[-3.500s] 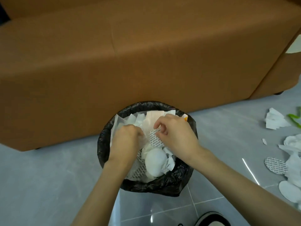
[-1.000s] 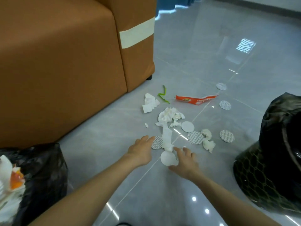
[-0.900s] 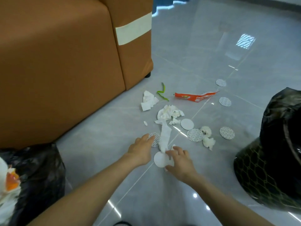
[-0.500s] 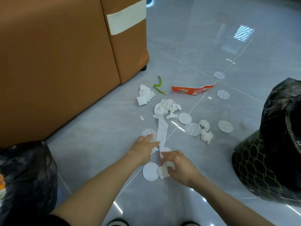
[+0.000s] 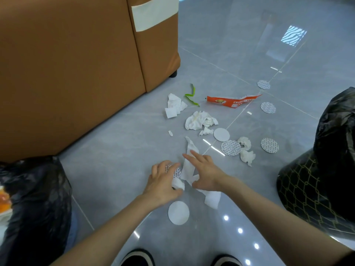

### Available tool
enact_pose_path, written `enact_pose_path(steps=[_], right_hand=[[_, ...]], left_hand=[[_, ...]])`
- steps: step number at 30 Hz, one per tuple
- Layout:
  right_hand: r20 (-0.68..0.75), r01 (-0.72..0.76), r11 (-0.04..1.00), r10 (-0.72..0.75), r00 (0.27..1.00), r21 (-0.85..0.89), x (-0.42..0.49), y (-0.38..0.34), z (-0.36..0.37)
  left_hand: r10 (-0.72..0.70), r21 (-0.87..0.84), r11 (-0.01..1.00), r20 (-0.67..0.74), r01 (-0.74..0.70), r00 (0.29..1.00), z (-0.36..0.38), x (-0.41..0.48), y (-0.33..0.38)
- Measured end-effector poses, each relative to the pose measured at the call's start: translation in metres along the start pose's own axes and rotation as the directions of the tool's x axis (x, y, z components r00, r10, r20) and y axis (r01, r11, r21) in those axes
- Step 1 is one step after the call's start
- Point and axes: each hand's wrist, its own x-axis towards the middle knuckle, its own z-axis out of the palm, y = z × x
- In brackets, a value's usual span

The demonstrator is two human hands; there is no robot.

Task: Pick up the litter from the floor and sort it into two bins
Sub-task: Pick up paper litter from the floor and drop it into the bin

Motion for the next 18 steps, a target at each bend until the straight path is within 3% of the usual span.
enact_pose_path(steps=[2, 4, 6, 9, 15, 18], right_hand=[[0.085, -0.016, 0.991, 0.028, 0.996, -0.133, 0.004, -0.003, 0.004], [0.036, -0.007, 0.981, 0.015, 0.999, -0.195, 0.007, -0.002, 0.007], [-0.013, 0.010, 0.989, -0.012, 1.000, -0.150, 0.007, 0.001, 0.010], [-0.065, 0.007, 0.995, -0.013, 0.998, -0.098, 0.004, 0.002, 0.012], [-0.177, -0.063, 0.998, 0.058, 0.982, -0.025, -0.004, -0.001, 0.016], [-0.383, -0.039, 0.974, 0.124, 0.915, 0.223, -0.011, -0.004, 0.008]], left_hand=[[-0.033, 0.065, 0.998, 0.133, 0.024, 0.991, 0.004, -0.003, -0.001], [-0.036, 0.162, 0.987, 0.168, 0.008, 0.985, 0.010, -0.006, -0.004], [-0.021, 0.200, 0.980, 0.111, -0.001, 0.994, 0.015, -0.010, -0.007], [0.003, 0.122, 0.992, 0.038, -0.007, 0.999, 0.018, -0.014, -0.009], [0.011, 0.005, 1.000, 0.040, -0.011, 0.999, 0.022, -0.023, -0.007], [0.020, -0.046, 0.999, 0.020, -0.019, 1.000, 0.024, -0.027, -0.008]])
